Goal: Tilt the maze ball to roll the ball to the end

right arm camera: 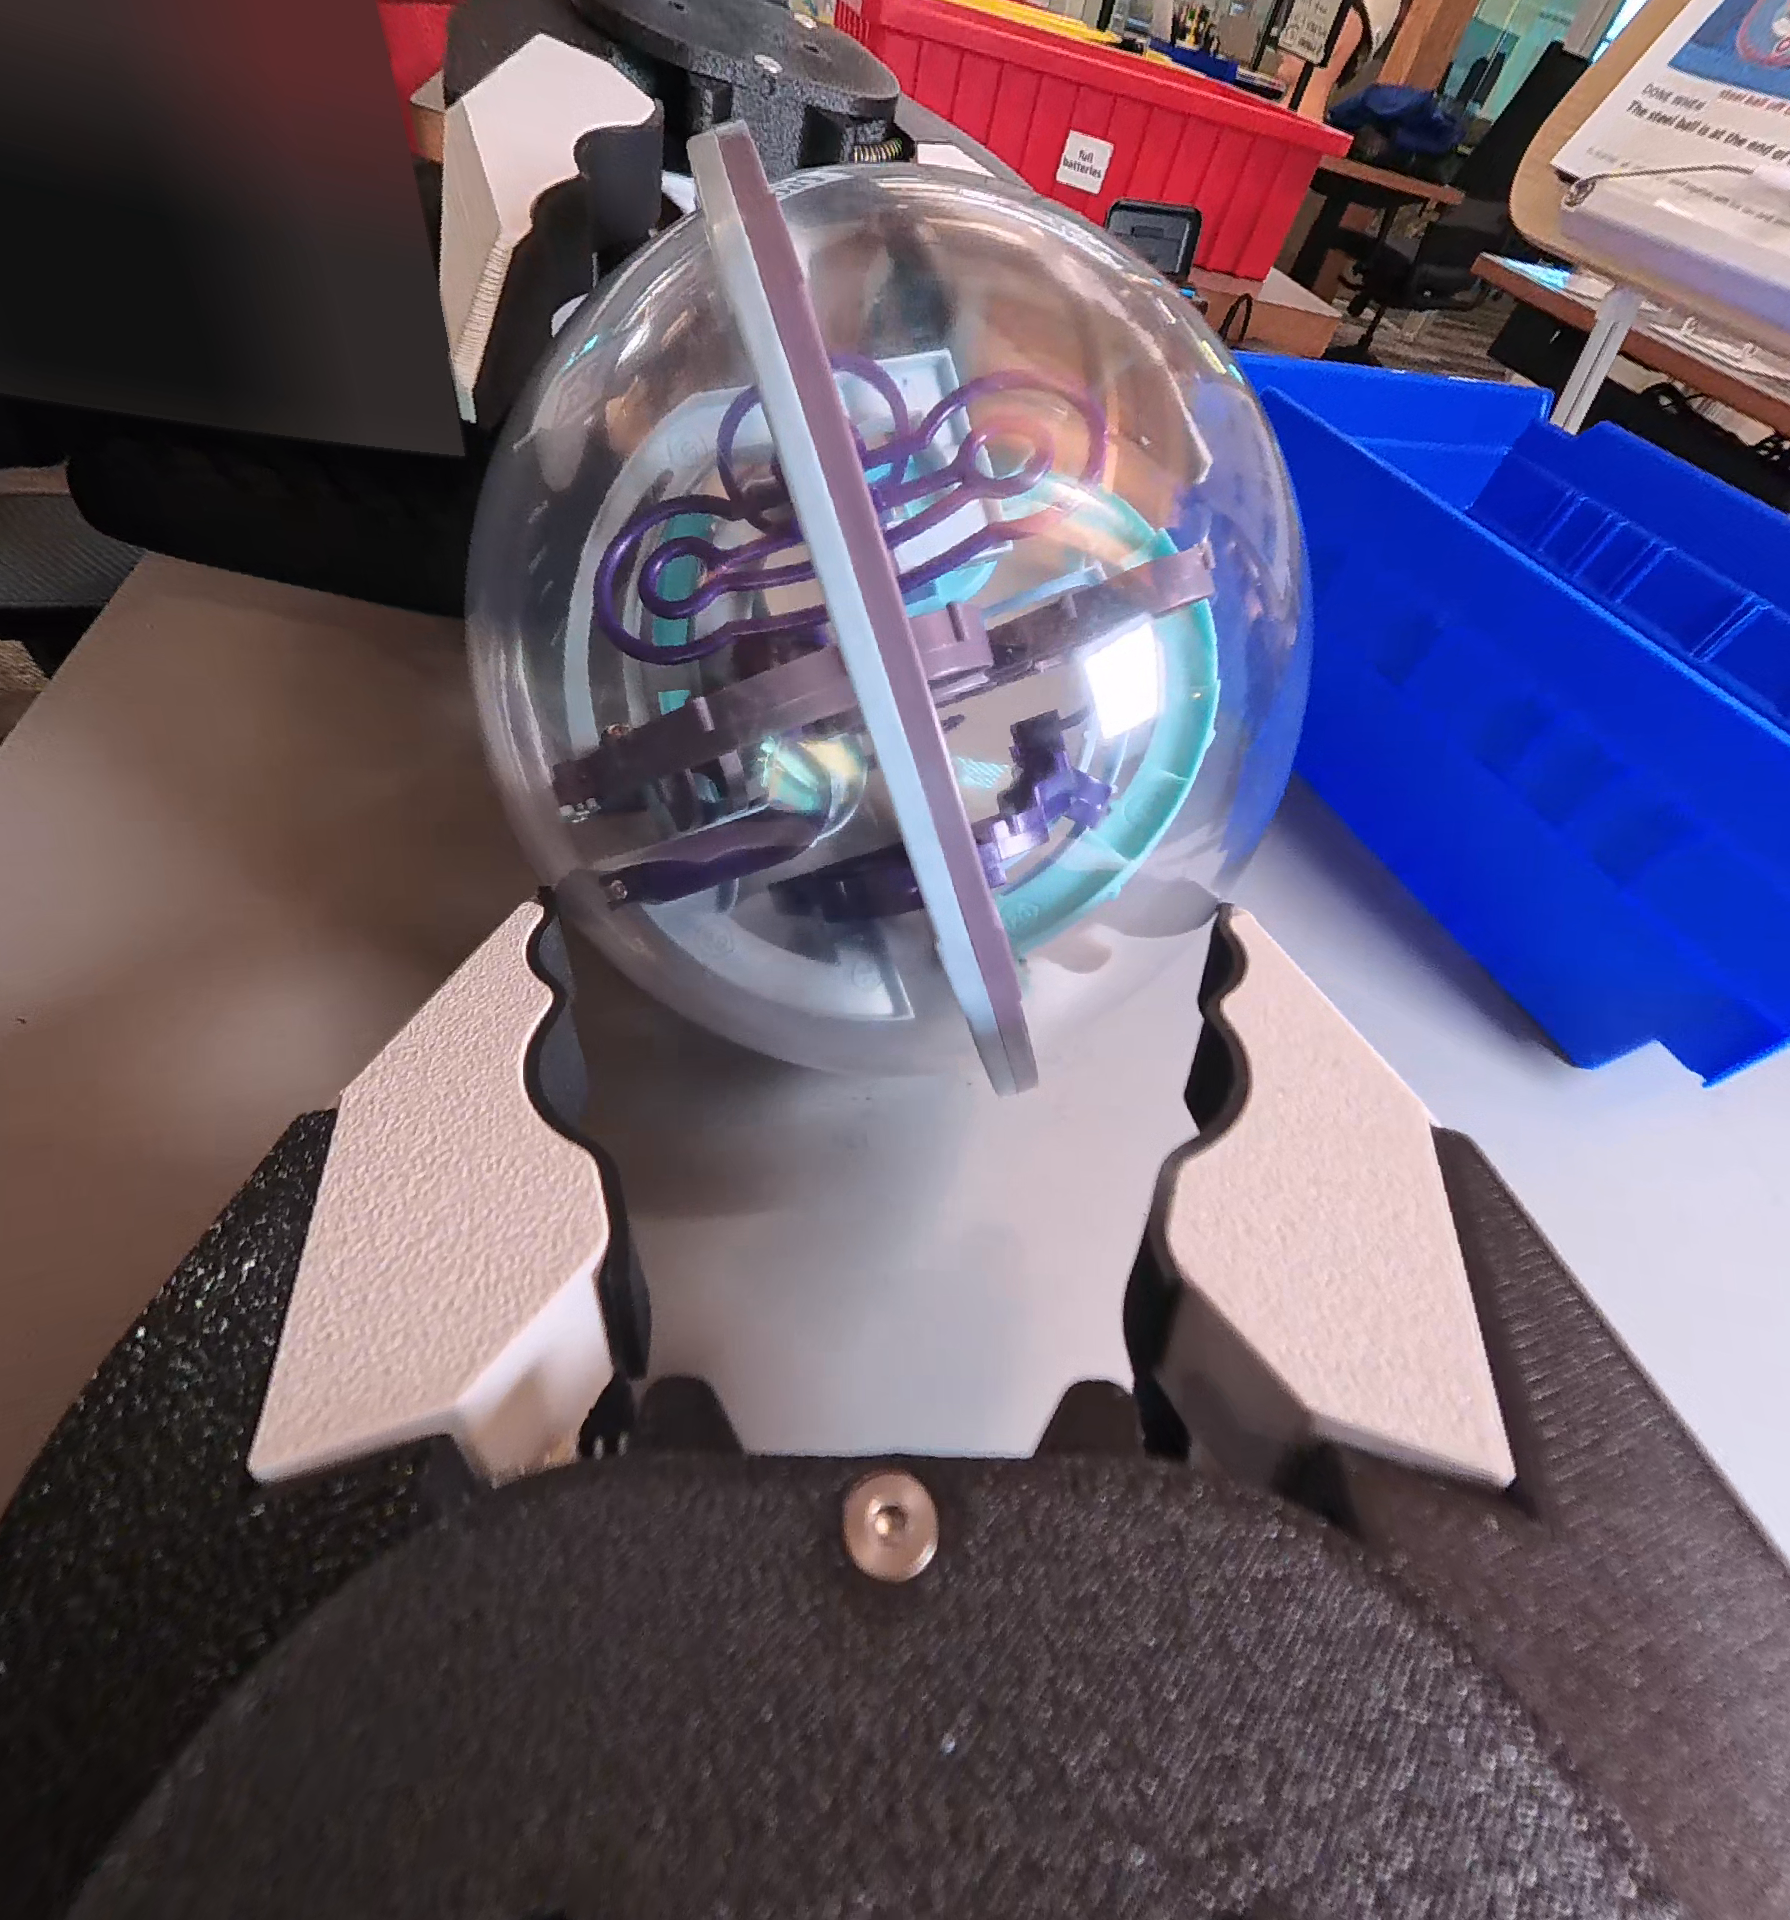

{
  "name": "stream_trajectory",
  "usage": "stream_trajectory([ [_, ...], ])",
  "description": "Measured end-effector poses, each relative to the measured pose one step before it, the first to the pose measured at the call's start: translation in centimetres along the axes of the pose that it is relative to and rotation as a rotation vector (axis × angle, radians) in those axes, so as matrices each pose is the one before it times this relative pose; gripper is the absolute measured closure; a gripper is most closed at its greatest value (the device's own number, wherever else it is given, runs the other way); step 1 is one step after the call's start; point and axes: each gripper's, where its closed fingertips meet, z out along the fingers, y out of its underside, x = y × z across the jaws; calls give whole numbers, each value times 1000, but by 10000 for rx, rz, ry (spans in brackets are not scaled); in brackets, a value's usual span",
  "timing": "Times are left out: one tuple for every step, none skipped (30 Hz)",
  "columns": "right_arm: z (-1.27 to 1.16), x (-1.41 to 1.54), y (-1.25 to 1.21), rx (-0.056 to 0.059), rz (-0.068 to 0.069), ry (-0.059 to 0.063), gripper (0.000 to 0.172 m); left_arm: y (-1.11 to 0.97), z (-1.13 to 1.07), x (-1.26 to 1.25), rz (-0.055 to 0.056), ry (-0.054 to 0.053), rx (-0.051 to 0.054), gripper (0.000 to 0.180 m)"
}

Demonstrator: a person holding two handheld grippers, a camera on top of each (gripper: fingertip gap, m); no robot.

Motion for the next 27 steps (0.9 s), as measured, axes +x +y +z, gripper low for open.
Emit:
stream_trajectory([
  [-12,-14,-62,31,16,-12,54,18,-53,7,-13,27,-9,43],
  [-39,-16,-59,28,18,-14,54,18,-38,-11,-49,31,-5,43],
  [-51,-2,-62,14,9,-5,54,14,-18,-6,-61,30,18,43],
  [-58,7,-48,12,0,2,54,15,14,-12,-64,29,29,44],
  [-46,14,-56,17,-3,2,54,4,5,-7,-59,24,23,44],
  [-24,-3,-46,17,-4,1,54,3,-21,-14,-45,15,11,44],
  [-10,11,-42,12,-8,3,54,1,-20,-16,-28,7,6,44],
  [3,-15,-23,5,-9,5,54,-5,-17,-2,-8,1,5,44],
  [-7,-4,-29,6,-3,2,54,-3,-18,-3,-15,3,11,44],
  [-11,1,-28,10,5,-3,54,-8,-9,-11,-27,6,13,44],
  [-21,2,-39,13,2,-2,54,-6,-10,-1,-26,7,3,44],
  [-17,1,-42,13,-3,2,54,-4,-24,-12,-29,8,2,44],
  [-3,-4,-35,11,-3,3,54,-6,-16,-11,-30,9,11,44],
  [-16,0,-30,11,-4,2,54,-14,-6,-8,-27,7,16,44],
  [-26,0,-45,18,-2,-2,54,-9,-22,-6,-27,10,14,45],
  [-34,1,-69,34,9,-6,54,-1,-20,-4,-43,17,6,45],
  [-50,5,-109,56,17,-9,54,16,-42,-20,-57,26,-1,45],
  [-65,1,-158,80,12,-7,54,31,-64,-23,-84,42,-14,45],
  [-64,3,-160,81,12,-5,54,26,-71,-37,-107,47,1,45],
  [-39,2,-136,63,14,-1,55,5,-63,-37,-100,44,31,45],
  [-26,8,-95,43,11,5,55,-15,-46,-39,-71,35,39,46],
  [-28,6,-62,33,9,5,55,-12,-27,-32,-51,28,30,46],
  [-32,11,-74,36,7,0,55,4,-21,-14,-43,28,12,46],
  [-26,-7,-66,35,8,-5,55,-4,-29,-7,-37,24,5,46],
  [-25,2,-58,30,14,-5,55,4,-20,-13,-35,16,6,46],
  [-12,6,-36,19,17,-6,56,-6,-27,-12,-24,7,9,46],
  [-9,-5,-24,15,18,-5,56,-12,-16,-16,-23,2,6,47],
])
